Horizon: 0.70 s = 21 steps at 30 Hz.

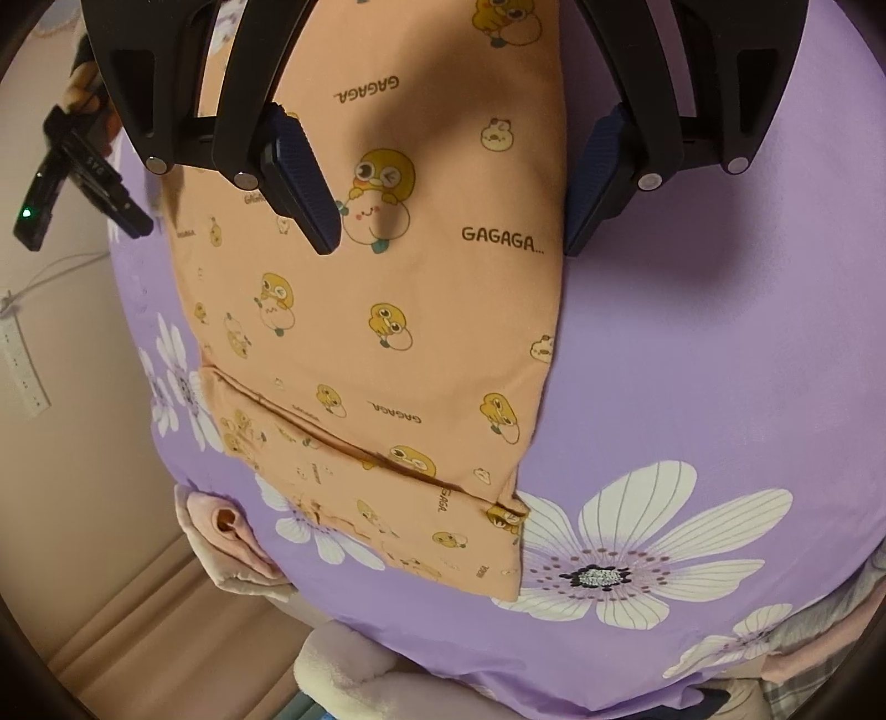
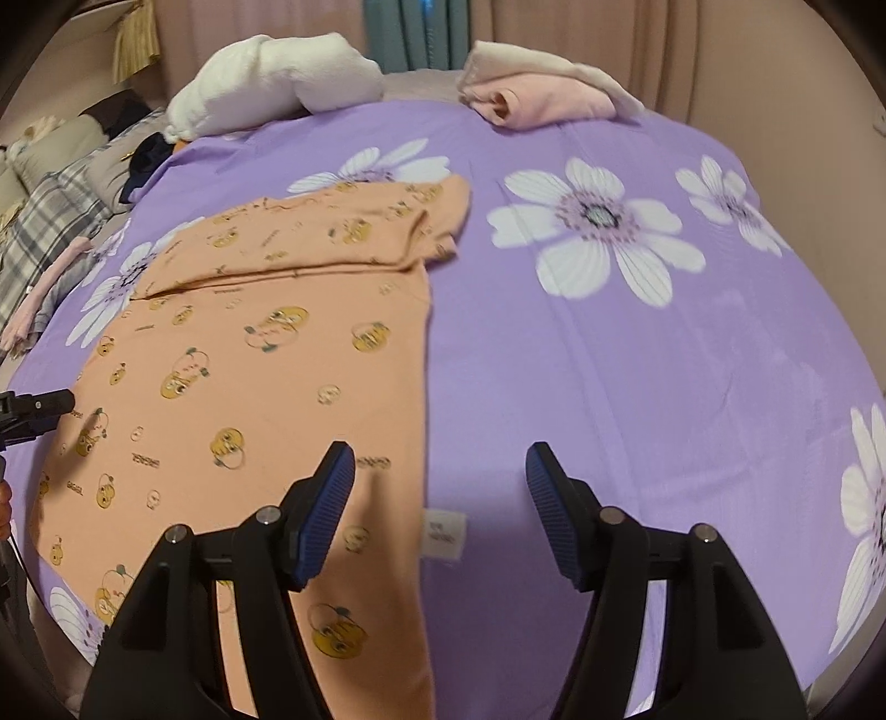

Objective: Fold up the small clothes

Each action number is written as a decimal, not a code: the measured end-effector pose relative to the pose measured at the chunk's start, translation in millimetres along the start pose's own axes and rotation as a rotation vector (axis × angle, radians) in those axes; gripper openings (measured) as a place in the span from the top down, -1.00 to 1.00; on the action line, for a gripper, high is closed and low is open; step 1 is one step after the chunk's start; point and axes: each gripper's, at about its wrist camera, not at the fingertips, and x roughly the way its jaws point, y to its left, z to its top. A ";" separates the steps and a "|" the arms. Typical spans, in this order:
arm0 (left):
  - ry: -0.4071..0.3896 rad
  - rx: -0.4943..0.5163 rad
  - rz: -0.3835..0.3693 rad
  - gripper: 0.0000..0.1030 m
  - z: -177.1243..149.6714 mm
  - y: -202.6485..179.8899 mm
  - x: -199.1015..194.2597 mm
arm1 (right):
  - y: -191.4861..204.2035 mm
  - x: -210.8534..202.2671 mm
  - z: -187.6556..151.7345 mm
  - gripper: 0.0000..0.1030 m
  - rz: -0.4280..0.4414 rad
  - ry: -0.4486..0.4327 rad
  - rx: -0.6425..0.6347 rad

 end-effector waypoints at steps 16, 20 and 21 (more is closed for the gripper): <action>0.017 -0.109 -0.185 -0.53 -31.3 29.8 -26.7 | -27.4 12.1 -35.9 -0.29 0.379 0.152 0.188; 0.010 -0.183 -0.275 -0.53 -36.2 43.2 -31.2 | -28.0 13.2 -39.1 -0.29 0.448 0.161 0.224; 0.011 -0.194 -0.289 -0.53 -36.1 45.3 -30.2 | -28.2 15.0 -39.1 -0.29 0.461 0.162 0.234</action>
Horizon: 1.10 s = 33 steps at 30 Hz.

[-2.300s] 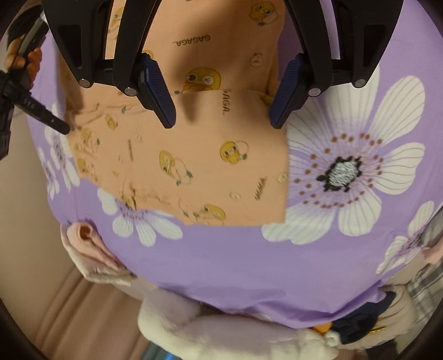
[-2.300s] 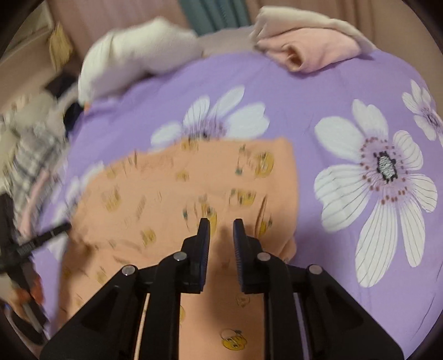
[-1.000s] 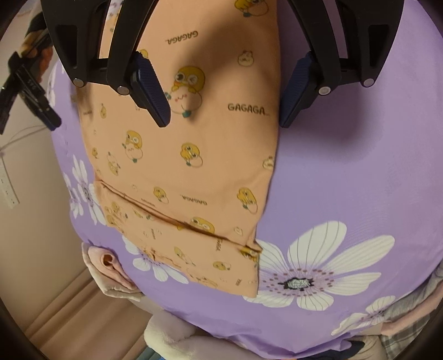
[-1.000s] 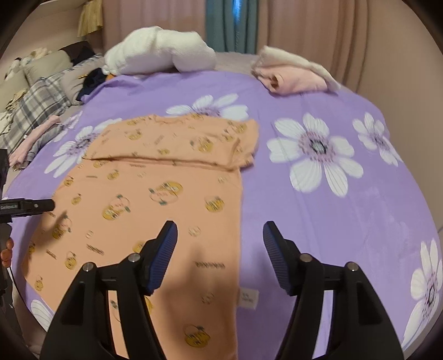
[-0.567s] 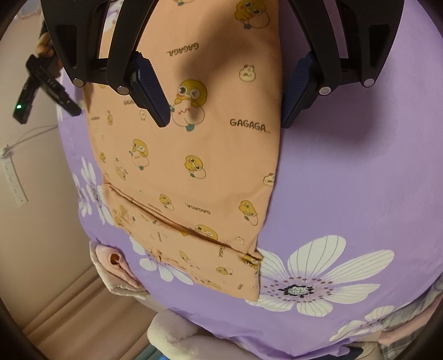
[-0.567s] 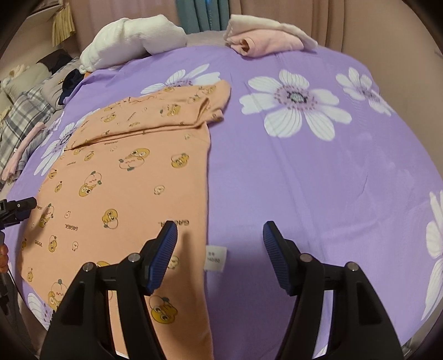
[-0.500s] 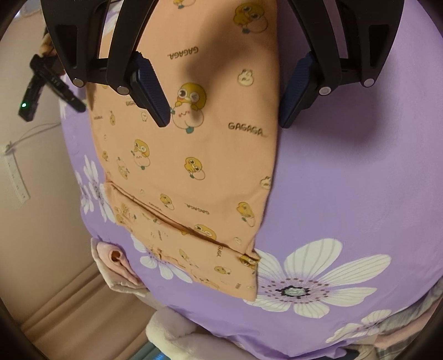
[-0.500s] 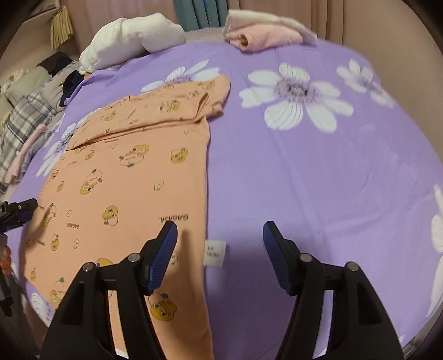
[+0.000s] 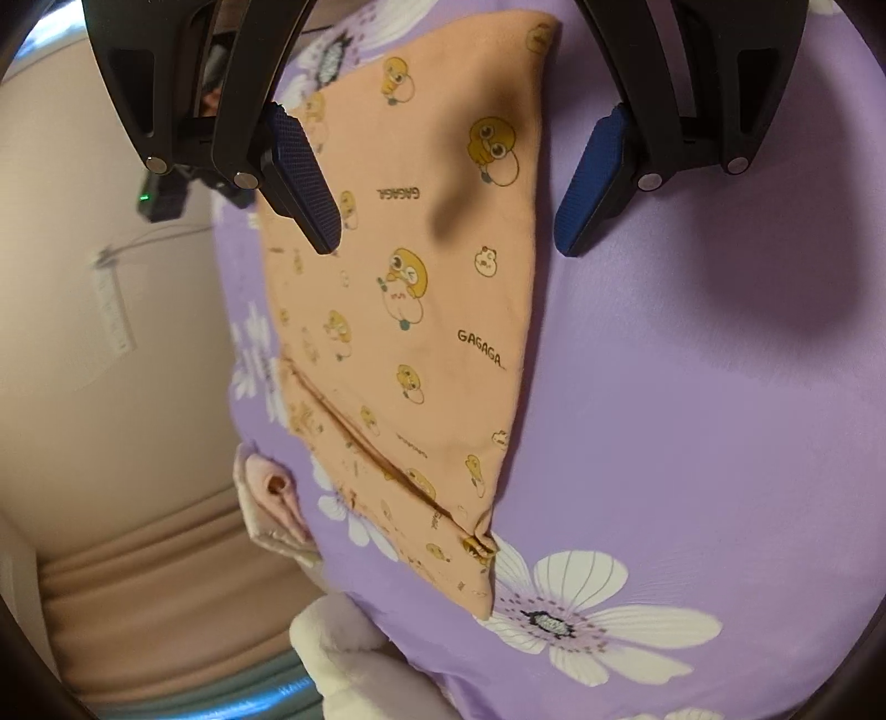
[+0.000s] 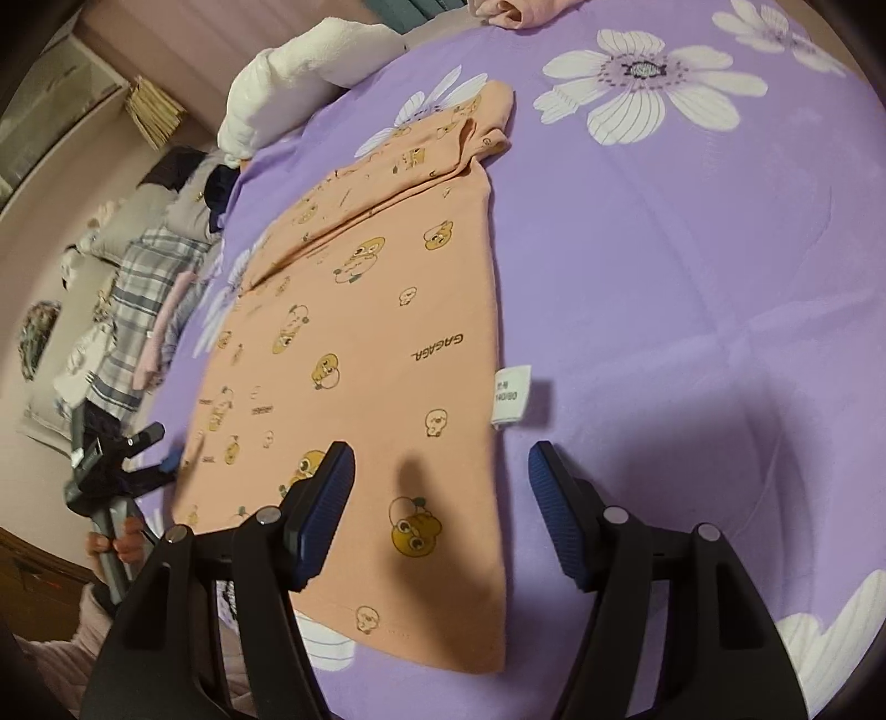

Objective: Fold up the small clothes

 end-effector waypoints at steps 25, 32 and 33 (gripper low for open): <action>0.159 0.056 -0.092 0.19 -15.1 -17.4 25.6 | -7.7 15.0 -18.2 0.36 0.226 0.081 0.084; 0.136 0.005 -0.103 0.98 -19.7 -9.7 21.1 | 0.5 18.3 -18.0 0.87 0.202 0.084 0.034; 0.130 0.008 -0.118 1.00 -19.2 -10.4 18.4 | 0.3 16.9 -17.7 0.88 0.214 0.077 0.034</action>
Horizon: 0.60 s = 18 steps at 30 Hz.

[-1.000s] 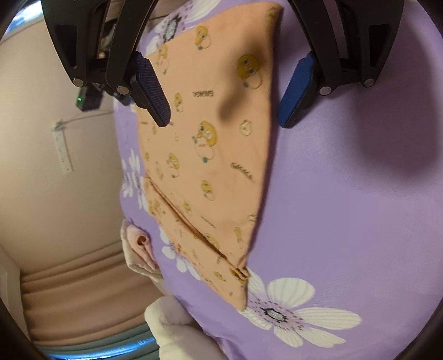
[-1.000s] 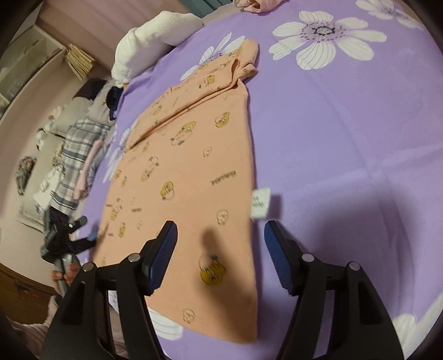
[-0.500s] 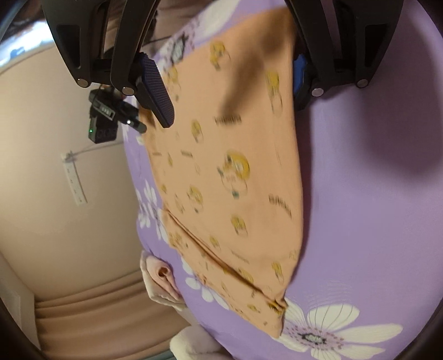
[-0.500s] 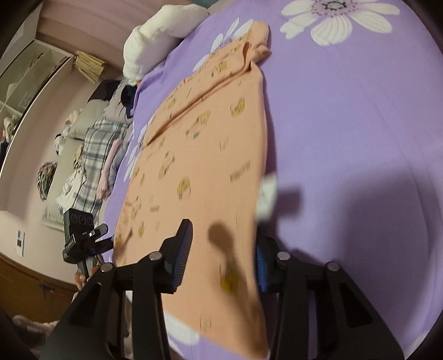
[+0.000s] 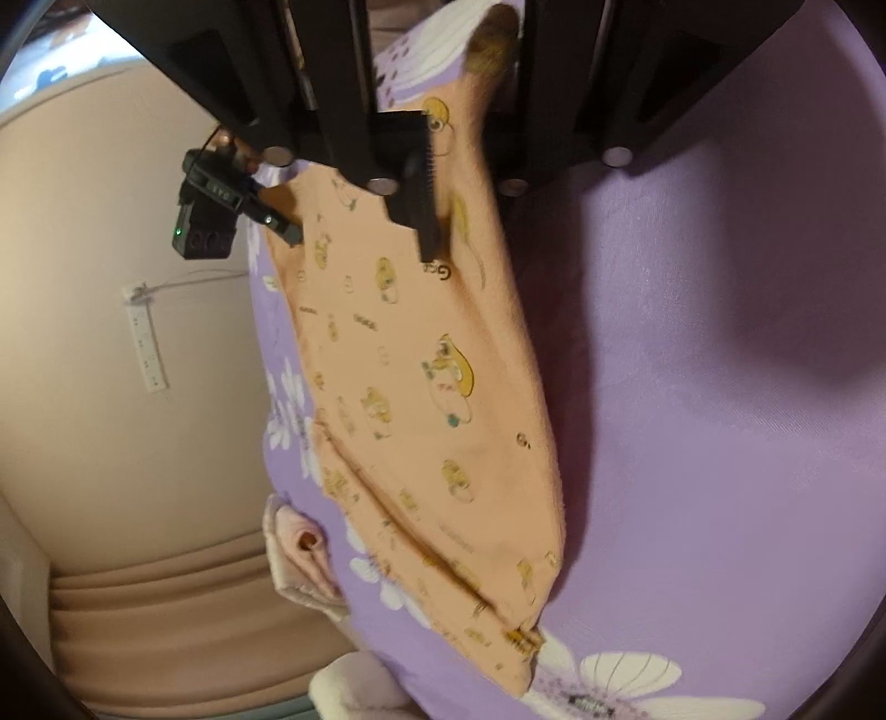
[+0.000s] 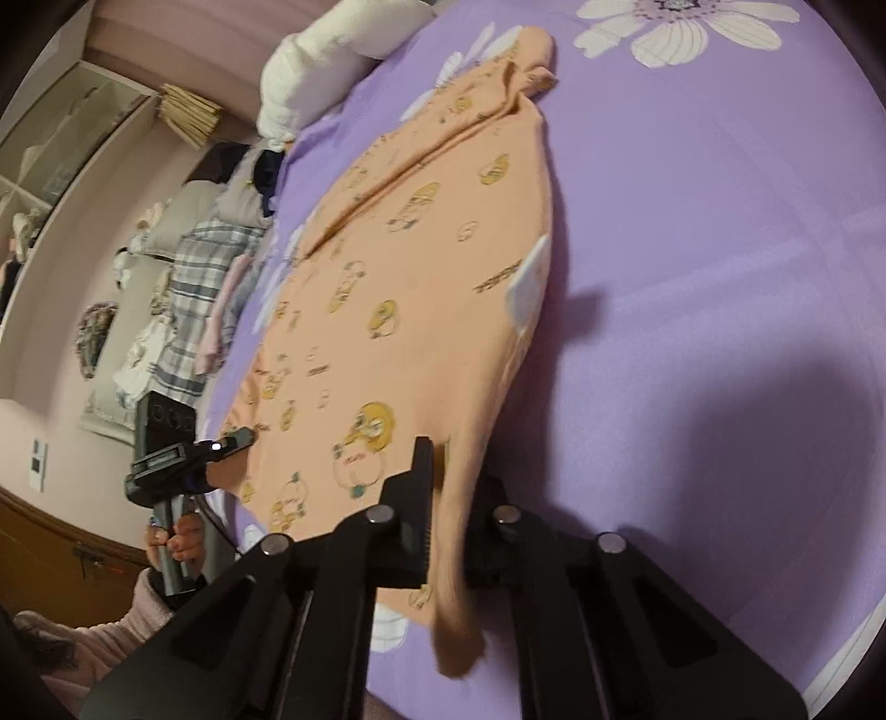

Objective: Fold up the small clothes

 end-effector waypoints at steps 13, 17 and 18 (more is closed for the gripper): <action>-0.192 0.195 -0.111 1.00 14.1 -70.6 -43.3 | 43.9 -41.2 20.8 0.94 0.154 -0.222 -0.080; -0.214 0.262 -0.106 1.00 9.5 -89.0 -53.2 | 59.5 -57.2 22.9 0.94 0.150 -0.274 -0.132; -0.218 0.271 -0.105 1.00 7.8 -90.8 -55.0 | 58.9 -60.5 22.9 0.94 0.151 -0.277 -0.136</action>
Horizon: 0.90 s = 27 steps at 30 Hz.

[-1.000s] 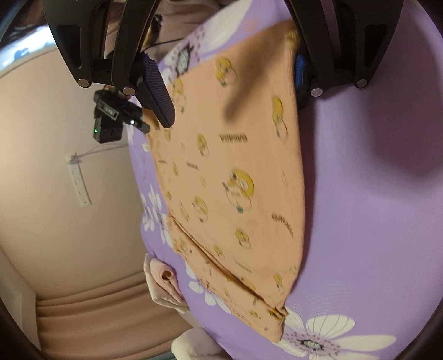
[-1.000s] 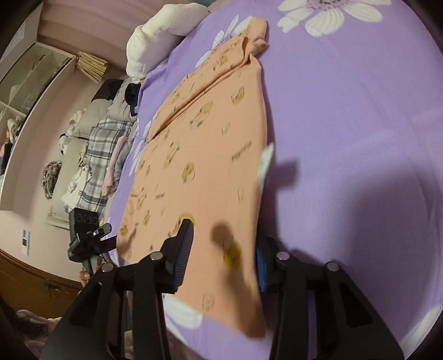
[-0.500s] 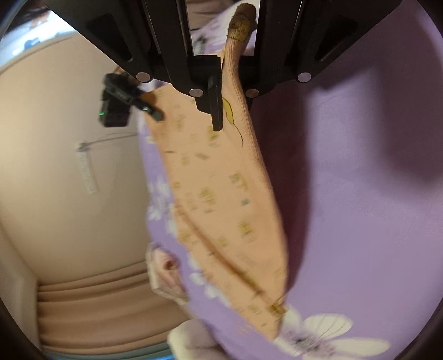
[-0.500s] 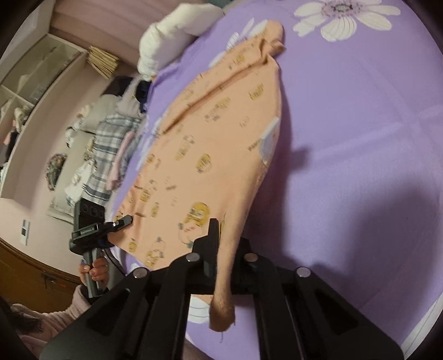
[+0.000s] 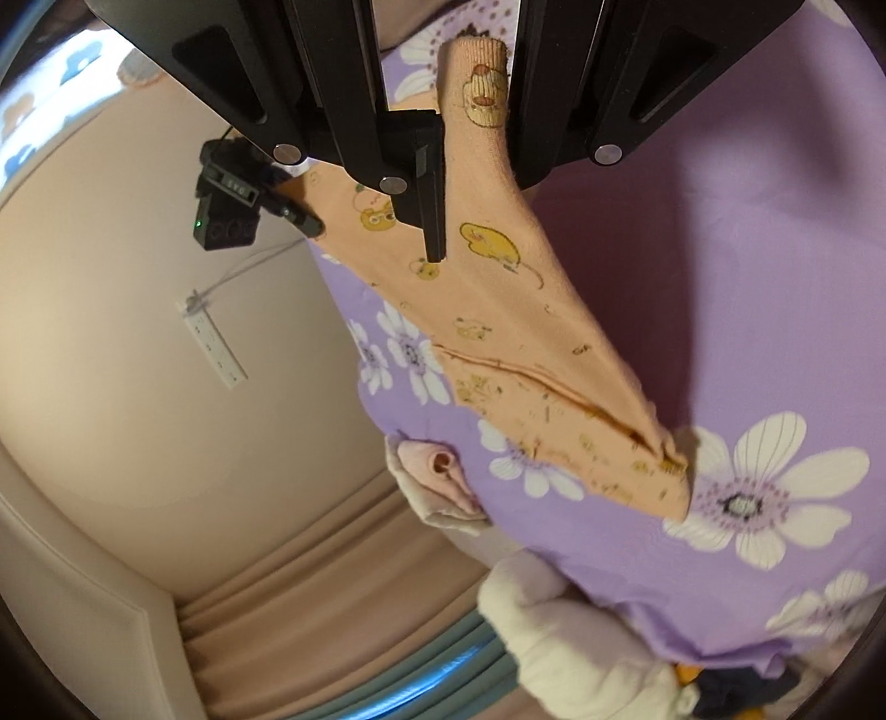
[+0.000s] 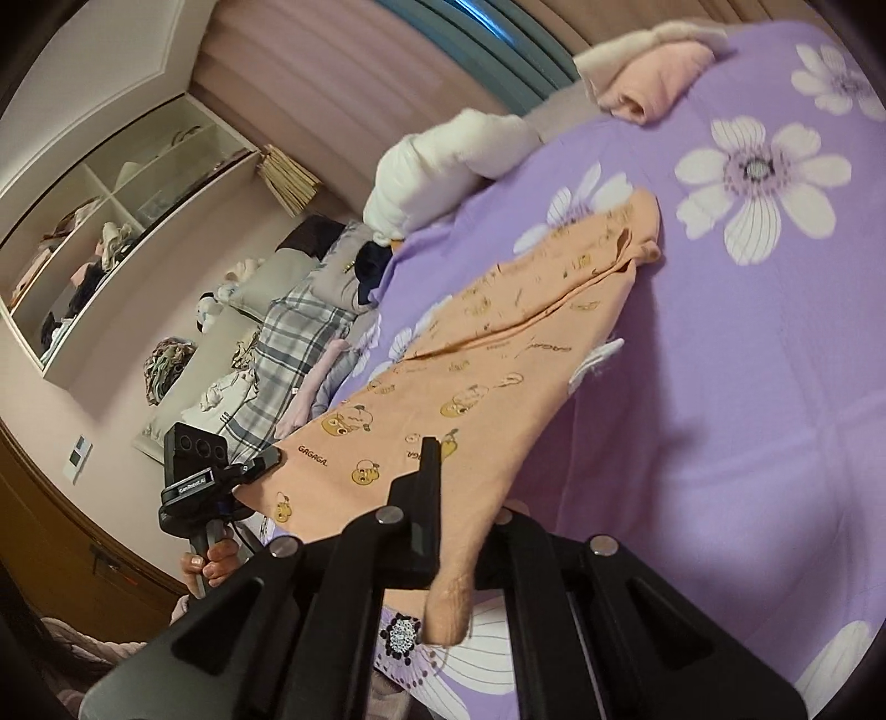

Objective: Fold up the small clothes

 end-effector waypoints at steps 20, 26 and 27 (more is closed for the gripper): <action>0.046 0.047 -0.021 1.00 -31.8 -41.8 -42.2 | 42.5 -63.5 -18.9 0.93 0.028 -0.020 -0.165; 0.034 -0.017 -0.025 1.00 -2.1 -26.4 -23.4 | 27.2 -47.3 3.9 0.92 0.037 -0.034 -0.113; 0.028 -0.017 -0.019 1.00 8.6 -23.4 -16.1 | 24.3 -42.9 9.2 0.92 0.040 -0.034 -0.101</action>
